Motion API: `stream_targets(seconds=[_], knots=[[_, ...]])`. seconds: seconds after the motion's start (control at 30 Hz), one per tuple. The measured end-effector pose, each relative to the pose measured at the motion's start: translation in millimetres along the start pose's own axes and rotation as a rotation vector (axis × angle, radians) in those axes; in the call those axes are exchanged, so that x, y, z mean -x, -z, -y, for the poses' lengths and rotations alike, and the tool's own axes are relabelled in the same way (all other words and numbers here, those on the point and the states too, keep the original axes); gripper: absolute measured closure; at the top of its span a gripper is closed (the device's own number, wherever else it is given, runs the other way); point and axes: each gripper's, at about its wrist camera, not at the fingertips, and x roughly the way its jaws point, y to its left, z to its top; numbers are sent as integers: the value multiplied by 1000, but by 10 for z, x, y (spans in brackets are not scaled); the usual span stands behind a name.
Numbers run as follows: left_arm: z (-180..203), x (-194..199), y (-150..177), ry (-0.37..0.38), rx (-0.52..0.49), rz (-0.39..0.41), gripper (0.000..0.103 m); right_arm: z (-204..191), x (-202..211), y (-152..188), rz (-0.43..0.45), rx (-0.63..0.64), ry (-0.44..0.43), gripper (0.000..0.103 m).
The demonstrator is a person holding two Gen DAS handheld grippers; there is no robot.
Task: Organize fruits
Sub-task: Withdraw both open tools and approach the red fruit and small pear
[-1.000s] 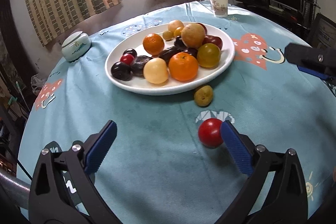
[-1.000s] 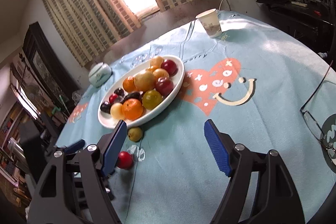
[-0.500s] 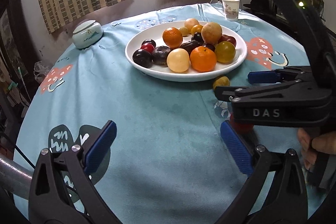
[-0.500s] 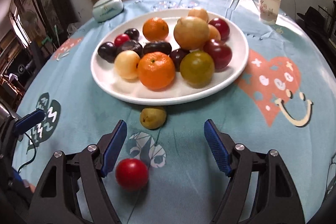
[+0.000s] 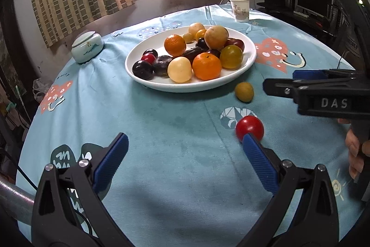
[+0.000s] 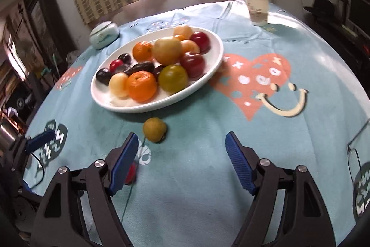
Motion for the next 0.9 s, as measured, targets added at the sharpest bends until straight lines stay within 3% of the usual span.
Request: stream_targets(seconds=[0.1, 0.23, 0.37, 0.5, 0.67, 0.7, 0.8, 0.83, 0.9], knots=[[66, -25, -44, 34, -11, -7, 2, 16, 109, -21, 54, -1, 13, 26], [274, -151, -138, 82, -60, -40, 2, 317, 204, -16, 91, -138, -2, 26], [410, -318, -174, -1, -128, -48, 2, 408, 169, 5, 67, -186, -18, 26], [113, -269, -178, 4, -37, -51, 2, 283, 166, 23, 63, -129, -32, 26], [-412, -141, -50, -119, 34, -32, 2, 64, 116, 87, 36, -38, -46, 26], [-521, -147, -32, -116, 70, -42, 2, 37, 123, 89, 41, -32, -42, 26], [-712, -144, -12, -17, 187, -55, 2, -9, 116, 98, 42, -30, -53, 25], [-677, -126, -19, 7, 180, -48, 2, -41, 92, 101, 34, -22, -54, 25], [-540, -72, -25, -20, 114, -18, 2, -151, 35, 114, 16, 23, -43, 26]])
